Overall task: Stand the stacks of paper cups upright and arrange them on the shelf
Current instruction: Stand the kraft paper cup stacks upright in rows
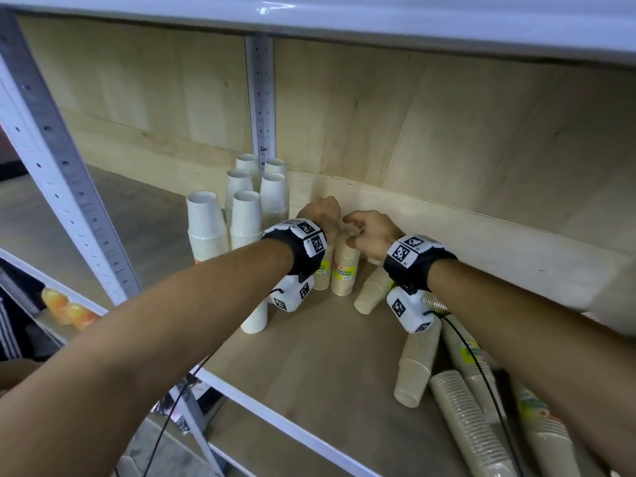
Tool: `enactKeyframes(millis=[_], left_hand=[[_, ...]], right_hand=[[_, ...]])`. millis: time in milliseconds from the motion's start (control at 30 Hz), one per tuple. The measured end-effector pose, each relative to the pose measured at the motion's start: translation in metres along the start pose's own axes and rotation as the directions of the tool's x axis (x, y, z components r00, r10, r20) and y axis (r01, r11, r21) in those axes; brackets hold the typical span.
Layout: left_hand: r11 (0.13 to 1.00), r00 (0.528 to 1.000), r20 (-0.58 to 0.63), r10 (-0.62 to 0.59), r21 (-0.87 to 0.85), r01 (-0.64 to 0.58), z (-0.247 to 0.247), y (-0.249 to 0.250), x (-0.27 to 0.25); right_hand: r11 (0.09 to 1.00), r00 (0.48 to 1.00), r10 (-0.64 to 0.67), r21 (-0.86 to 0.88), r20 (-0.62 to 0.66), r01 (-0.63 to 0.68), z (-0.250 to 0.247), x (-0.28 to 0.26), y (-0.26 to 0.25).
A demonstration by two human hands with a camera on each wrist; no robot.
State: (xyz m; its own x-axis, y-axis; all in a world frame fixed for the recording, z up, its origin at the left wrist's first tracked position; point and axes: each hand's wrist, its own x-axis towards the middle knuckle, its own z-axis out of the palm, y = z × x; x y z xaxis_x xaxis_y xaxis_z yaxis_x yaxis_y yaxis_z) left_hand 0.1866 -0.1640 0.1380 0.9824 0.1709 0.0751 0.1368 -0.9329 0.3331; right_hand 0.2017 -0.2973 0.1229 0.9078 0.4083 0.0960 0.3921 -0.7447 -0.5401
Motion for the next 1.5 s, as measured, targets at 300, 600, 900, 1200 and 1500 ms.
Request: enactKeyframes(millis=[300, 600, 900, 1200, 1500], left_hand=[[0.971, 0.979, -0.077, 0.190, -0.131, -0.199, -0.021, 0.015, -0.012], [0.917, 0.937, -0.089, 0.337, -0.195, -0.348, -0.013, 0.044, -0.043], [0.908, 0.924, 0.072, 0.377, -0.228, -0.352, 0.036, 0.040, -0.062], [0.936, 0.924, 0.216, 0.317, -0.229, -0.268, 0.090, 0.020, -0.062], [0.956, 0.964, 0.165, 0.210, -0.240, -0.167, 0.123, 0.015, -0.063]], right_hand=[[0.988, 0.999, -0.046, -0.147, 0.020, 0.048, -0.030, -0.032, 0.005], [0.972, 0.998, 0.038, -0.232, 0.040, -0.028, -0.058, -0.095, 0.019], [0.962, 0.981, 0.096, -0.267, 0.170, -0.048, -0.047, -0.150, 0.043], [0.912, 0.919, 0.184, -0.408, 0.349, -0.027, -0.014, -0.178, 0.071], [0.917, 0.907, 0.169, -0.399, 0.385, -0.002, 0.006, -0.185, 0.081]])
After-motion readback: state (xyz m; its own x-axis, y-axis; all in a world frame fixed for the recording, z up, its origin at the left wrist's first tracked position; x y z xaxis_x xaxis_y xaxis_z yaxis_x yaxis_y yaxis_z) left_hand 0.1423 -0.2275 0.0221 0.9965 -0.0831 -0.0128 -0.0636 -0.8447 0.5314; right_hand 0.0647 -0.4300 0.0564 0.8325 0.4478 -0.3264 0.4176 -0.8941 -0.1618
